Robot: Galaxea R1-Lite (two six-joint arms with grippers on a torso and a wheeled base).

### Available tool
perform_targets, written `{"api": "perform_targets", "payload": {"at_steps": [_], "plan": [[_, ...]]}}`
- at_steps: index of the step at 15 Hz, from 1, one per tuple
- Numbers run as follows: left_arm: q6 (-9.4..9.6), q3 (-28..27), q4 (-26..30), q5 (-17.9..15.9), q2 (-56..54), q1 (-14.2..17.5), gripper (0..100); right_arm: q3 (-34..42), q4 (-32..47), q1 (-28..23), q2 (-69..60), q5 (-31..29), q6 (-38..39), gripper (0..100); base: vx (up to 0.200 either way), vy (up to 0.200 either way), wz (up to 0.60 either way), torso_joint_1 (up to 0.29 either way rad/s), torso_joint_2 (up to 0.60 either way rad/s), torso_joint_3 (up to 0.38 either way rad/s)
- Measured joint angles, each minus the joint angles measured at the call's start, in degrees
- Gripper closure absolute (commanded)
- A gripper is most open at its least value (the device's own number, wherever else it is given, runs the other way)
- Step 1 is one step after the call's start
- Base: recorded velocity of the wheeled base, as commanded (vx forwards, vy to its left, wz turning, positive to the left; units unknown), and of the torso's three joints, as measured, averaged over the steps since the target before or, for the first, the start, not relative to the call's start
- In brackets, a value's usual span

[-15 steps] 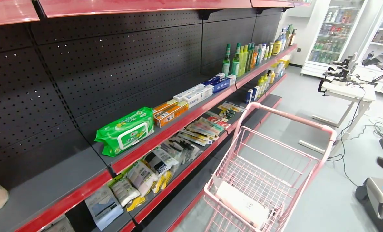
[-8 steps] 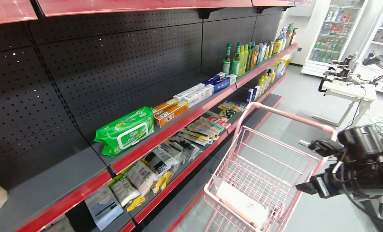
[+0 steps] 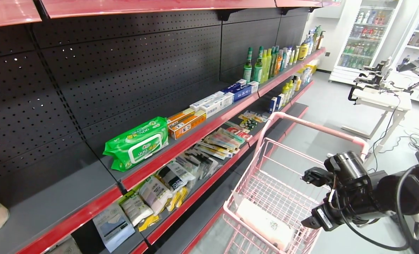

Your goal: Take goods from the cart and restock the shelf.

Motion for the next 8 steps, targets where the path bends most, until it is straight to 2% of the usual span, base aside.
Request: {"api": "perform_targets", "payload": {"at_steps": [8], "plan": [[0.02,0.0,0.01,0.0,0.0,-0.01,0,-0.16,0.07,6.67,2.1,-0.59,-0.46,0,0.0,0.0,0.0,0.0,0.0,0.0]]}}
